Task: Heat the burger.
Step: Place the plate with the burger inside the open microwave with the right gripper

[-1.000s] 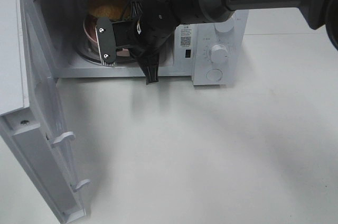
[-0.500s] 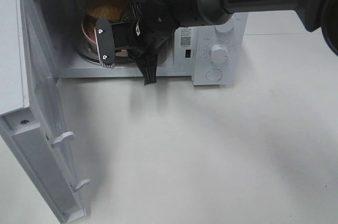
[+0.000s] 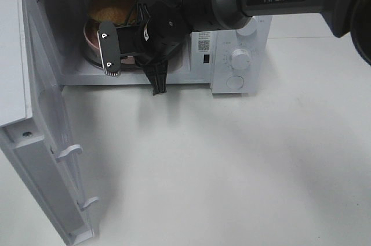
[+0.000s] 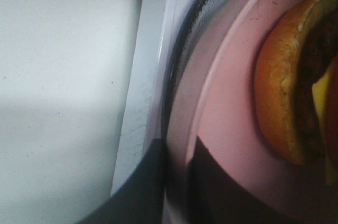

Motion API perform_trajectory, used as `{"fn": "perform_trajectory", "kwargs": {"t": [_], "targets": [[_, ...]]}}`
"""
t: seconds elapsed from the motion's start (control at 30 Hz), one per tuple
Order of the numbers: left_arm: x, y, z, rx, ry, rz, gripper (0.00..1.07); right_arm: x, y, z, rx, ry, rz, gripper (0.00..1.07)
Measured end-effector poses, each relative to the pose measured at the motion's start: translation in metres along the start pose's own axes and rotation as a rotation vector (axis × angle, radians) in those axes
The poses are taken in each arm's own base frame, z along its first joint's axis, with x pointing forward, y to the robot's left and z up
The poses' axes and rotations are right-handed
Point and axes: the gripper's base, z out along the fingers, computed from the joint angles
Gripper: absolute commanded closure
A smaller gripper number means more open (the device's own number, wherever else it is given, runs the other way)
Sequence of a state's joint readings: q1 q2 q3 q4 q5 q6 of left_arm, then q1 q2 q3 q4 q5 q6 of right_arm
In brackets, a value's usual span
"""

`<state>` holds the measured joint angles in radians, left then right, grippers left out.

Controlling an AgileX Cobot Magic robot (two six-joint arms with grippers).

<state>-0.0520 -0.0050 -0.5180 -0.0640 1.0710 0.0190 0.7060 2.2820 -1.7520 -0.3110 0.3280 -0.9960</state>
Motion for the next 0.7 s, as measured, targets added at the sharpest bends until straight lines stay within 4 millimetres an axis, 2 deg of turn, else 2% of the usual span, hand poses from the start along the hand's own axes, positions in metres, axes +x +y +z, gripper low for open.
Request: {"fn": "perform_trajectory", "kwargs": {"t": [0.27, 0.33, 0.4, 0.43, 0.5, 0.7], "targets": [[0.0, 0.0, 0.0, 0.0, 0.0, 0.0, 0.09, -0.0012, -0.0001, 0.0, 0.002, -0.009, 0.05, 0.93], [0.0, 0.0, 0.0, 0.0, 0.0, 0.0, 0.09, -0.0013, -0.0003, 0.0, 0.004, -0.01, 0.056, 0.89], [0.0, 0.0, 0.0, 0.0, 0.0, 0.0, 0.09, -0.0035, -0.0045, -0.0006, 0.039, -0.033, 0.091, 0.79], [0.0, 0.0, 0.0, 0.0, 0.0, 0.0, 0.09, -0.0035, -0.0045, -0.0006, 0.039, -0.033, 0.091, 0.79], [0.0, 0.0, 0.0, 0.0, 0.0, 0.0, 0.09, -0.0039, -0.0056, -0.0008, 0.046, -0.037, 0.101, 0.71], [0.0, 0.0, 0.0, 0.0, 0.0, 0.0, 0.09, -0.004, -0.0064, -0.0011, 0.047, -0.037, 0.101, 0.64]]}}
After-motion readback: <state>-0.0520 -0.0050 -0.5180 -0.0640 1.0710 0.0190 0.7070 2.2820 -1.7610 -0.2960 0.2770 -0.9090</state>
